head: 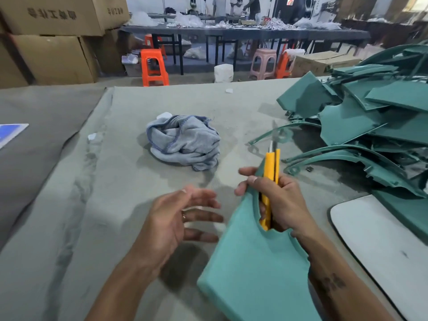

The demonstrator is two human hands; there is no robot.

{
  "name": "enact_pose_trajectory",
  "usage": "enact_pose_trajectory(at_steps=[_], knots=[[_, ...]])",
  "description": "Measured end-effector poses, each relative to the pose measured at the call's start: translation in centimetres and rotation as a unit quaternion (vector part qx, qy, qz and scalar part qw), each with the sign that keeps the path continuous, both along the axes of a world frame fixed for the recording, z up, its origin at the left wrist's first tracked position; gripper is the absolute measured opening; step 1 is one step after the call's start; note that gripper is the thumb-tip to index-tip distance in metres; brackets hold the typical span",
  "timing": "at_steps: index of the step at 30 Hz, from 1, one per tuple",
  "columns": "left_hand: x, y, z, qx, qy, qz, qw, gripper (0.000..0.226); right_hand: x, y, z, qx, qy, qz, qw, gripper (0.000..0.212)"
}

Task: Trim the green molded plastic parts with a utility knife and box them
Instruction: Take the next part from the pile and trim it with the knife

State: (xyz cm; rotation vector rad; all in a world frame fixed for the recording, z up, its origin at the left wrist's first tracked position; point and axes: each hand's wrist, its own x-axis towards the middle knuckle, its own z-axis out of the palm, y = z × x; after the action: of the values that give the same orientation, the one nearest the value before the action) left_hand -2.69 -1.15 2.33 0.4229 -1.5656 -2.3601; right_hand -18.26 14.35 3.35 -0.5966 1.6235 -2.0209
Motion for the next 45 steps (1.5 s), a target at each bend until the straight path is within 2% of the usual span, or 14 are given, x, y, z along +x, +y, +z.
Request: enact_pose_trajectory(at_steps=[2,4,7,10,12,13,16,19,21,26,31,34,40,45], knots=[[-0.2,1.2,0.3,-0.002,-0.004,-0.102,0.995,0.047,1.7,-0.9,-0.6,-0.002,-0.005,0.050,0.999,0.013],[-0.2,2.6,0.5,0.003,0.000,-0.150,0.989,0.031,3.2,-1.7,-1.2,-0.016,-0.002,0.076,0.997,0.010],[-0.2,3.2,0.5,0.036,-0.039,-0.142,0.988,0.033,4.2,-2.2,-1.9,-0.049,0.059,0.069,0.995,0.023],[-0.3,3.0,0.5,0.040,-0.089,-0.098,0.990,0.029,4.0,-2.0,-2.1,-0.043,0.118,0.017,0.992,0.028],[-0.5,3.1,0.6,0.051,-0.099,-0.062,0.992,0.037,3.5,-1.8,-1.9,-0.015,0.149,-0.048,0.988,0.033],[-0.6,3.1,0.8,0.064,-0.094,-0.061,0.992,0.043,2.8,-1.5,-1.9,0.018,0.214,-0.105,0.971,0.038],[-1.0,3.1,1.5,0.076,-0.063,-0.053,0.994,0.042,0.3,-0.2,-2.1,0.102,0.412,-0.215,0.880,0.040],[-1.3,3.0,1.3,0.063,-0.048,0.007,0.997,0.020,-1.1,0.9,-2.4,0.151,0.501,-0.235,0.819,0.034],[-1.3,3.1,1.1,0.087,-0.037,-0.004,0.996,0.009,-1.2,1.1,-2.5,0.175,0.532,-0.211,0.801,0.032],[-1.0,3.6,1.2,0.186,0.030,-0.097,0.977,0.014,-0.6,0.6,-2.5,0.188,0.509,-0.160,0.824,0.033],[-0.8,3.5,1.0,0.218,0.059,-0.119,0.967,0.037,-0.1,0.3,-2.2,0.191,0.488,-0.170,0.835,0.033],[-0.5,3.9,1.2,0.237,0.067,-0.190,0.950,0.039,-0.2,0.4,-2.0,0.186,0.486,-0.170,0.837,0.038],[-1.2,4.7,0.6,0.276,0.047,-0.111,0.953,0.034,-0.2,0.5,-2.2,0.182,0.513,-0.144,0.827,0.029],[-1.6,3.6,1.3,0.339,0.039,-0.148,0.928,0.020,-0.2,0.4,-2.3,0.178,0.522,-0.164,0.818,0.031]])
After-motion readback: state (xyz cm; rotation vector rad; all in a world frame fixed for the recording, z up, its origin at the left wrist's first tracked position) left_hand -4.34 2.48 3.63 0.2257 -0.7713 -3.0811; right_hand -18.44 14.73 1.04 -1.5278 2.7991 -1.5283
